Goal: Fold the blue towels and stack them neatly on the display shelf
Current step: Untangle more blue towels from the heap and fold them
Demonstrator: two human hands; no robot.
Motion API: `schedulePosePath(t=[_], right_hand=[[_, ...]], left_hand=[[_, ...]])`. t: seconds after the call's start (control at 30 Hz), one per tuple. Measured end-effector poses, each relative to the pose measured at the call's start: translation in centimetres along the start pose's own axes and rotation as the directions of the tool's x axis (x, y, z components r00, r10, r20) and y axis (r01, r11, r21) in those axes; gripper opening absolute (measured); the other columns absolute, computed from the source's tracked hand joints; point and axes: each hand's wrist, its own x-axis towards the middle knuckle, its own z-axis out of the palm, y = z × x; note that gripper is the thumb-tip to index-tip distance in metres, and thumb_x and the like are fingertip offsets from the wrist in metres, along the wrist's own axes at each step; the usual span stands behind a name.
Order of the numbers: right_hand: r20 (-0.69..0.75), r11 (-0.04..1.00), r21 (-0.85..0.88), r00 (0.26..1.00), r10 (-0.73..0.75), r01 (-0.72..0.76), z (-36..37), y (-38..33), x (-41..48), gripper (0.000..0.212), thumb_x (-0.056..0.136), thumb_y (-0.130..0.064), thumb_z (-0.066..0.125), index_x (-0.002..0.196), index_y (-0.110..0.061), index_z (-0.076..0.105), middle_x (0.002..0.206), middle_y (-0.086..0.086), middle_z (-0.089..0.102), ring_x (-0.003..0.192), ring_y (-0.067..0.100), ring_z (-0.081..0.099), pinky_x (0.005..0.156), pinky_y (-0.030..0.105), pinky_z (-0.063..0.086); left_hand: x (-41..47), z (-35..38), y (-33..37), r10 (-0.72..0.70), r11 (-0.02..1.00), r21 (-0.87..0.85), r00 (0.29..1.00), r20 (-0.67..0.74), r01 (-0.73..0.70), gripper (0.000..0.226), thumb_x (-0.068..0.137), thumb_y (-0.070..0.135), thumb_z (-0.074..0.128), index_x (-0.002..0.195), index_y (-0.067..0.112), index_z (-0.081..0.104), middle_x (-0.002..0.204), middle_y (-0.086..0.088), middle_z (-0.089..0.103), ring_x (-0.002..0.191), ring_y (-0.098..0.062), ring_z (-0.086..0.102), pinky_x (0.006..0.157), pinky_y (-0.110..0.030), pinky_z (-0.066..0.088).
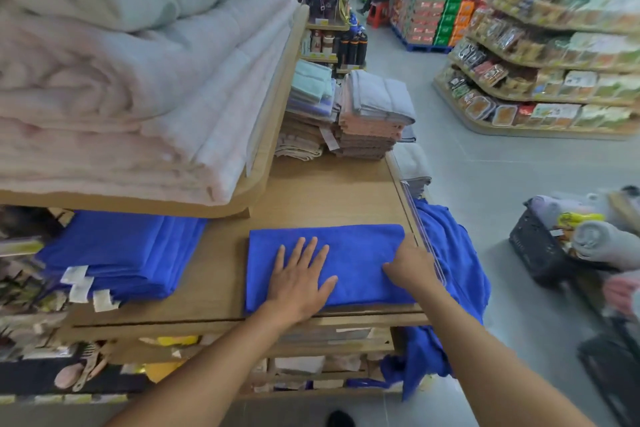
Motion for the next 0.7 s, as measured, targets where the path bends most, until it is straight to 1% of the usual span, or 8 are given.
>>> schedulePosePath(t=[0.07,0.13,0.27,0.33,0.5,0.57,0.63,0.7], right_hand=[[0.063,0.988,0.12,0.994,0.087,-0.094,-1.1,-0.7,0.6,0.045,0.077,-0.02,0.071,0.114,-0.004,0.052,0.096,0.008,0.061,0.076,0.023,0.057,0.058,0.031,0.043],[0.127,0.934,0.294,0.977,0.172,-0.203,-1.9,-1.1,0.8,0.049,0.078,-0.022,0.077,0.117,-0.004,0.054,0.084,0.004,0.053,0.07,0.02,0.052,0.058,0.032,0.042],[0.283,0.727,0.565,0.919,0.274,-0.39,-3.1,-0.3,0.8,0.049,0.084,-0.034,0.078,0.114,-0.009,0.048,0.113,0.001,0.052,0.101,0.024,0.054,0.089,0.043,0.05],[0.34,0.654,0.627,0.904,0.259,-0.424,-4.0,0.0,0.5,0.049,0.082,-0.033,0.08,0.118,-0.009,0.059,0.119,0.005,0.064,0.106,0.027,0.064,0.09,0.042,0.055],[0.286,0.666,0.705,0.957,0.05,-0.245,-7.4,-3.4,-1.5,0.026,0.086,-0.025,0.075,0.105,-0.01,0.068,0.106,0.007,0.071,0.095,0.023,0.067,0.074,0.033,0.054],[0.264,0.689,0.711,0.961,-0.077,-0.14,-8.4,-6.0,-2.6,0.019,0.088,-0.022,0.072,0.101,-0.011,0.065,0.105,0.007,0.072,0.096,0.023,0.068,0.078,0.034,0.057],[0.241,0.726,0.686,0.958,-0.158,-0.053,-8.7,-9.0,-3.6,0.021,0.089,-0.018,0.07,0.109,-0.013,0.065,0.11,0.007,0.073,0.103,0.024,0.07,0.085,0.038,0.061],[0.201,0.781,0.623,0.961,-0.191,0.025,-8.2,-11.8,-4.3,0.024,0.088,-0.018,0.07,0.111,-0.014,0.064,0.105,0.007,0.072,0.095,0.021,0.071,0.073,0.034,0.061]], left_hand=[[-0.2,0.2,0.0,0.0,1.0,0.005,1.0,-0.003,0.0,0.078,0.094,0.071,0.007,0.161,0.033,-0.002,0.17,0.006,-0.009,0.155,-0.018,-0.016,0.123,-0.055,-0.007],[-0.2,0.2,0.0,-0.003,1.0,0.004,1.0,-0.001,0.003,0.077,0.095,0.071,0.008,0.161,0.033,-0.002,0.17,0.005,-0.008,0.155,-0.018,-0.015,0.123,-0.055,-0.008],[-0.2,0.4,0.0,-0.009,1.0,-0.002,1.0,-0.01,0.009,0.082,0.091,0.073,0.004,0.161,0.03,-0.002,0.17,0.005,-0.008,0.155,-0.018,-0.016,0.123,-0.055,-0.01],[-0.1,0.4,-0.1,-0.009,1.0,-0.014,1.0,-0.015,0.009,0.084,0.089,0.073,0.003,0.161,0.029,-0.002,0.17,0.005,-0.008,0.155,-0.018,-0.016,0.123,-0.055,-0.01],[0.1,0.6,0.0,0.0,1.0,-0.011,1.0,-0.021,0.0,0.08,0.094,0.07,0.007,0.161,0.028,-0.002,0.17,0.003,-0.008,0.155,-0.02,-0.015,0.122,-0.056,-0.008],[0.0,0.3,0.2,0.015,1.0,-0.027,1.0,-0.022,-0.016,0.078,0.097,0.069,0.011,0.162,0.027,0.001,0.17,0.003,-0.005,0.156,-0.02,-0.012,0.123,-0.057,-0.006],[-0.3,-0.5,-0.1,0.027,0.995,-0.092,0.997,-0.065,-0.033,0.071,0.1,0.064,0.019,0.161,0.027,0.017,0.17,0.003,0.008,0.157,-0.019,-0.003,0.124,-0.055,-0.001],[-0.9,-1.5,-1.4,-0.015,0.977,-0.211,0.972,-0.234,-0.036,0.055,0.103,0.053,0.03,0.151,0.027,0.04,0.164,0.004,0.028,0.155,-0.019,0.011,0.125,-0.051,0.009]])
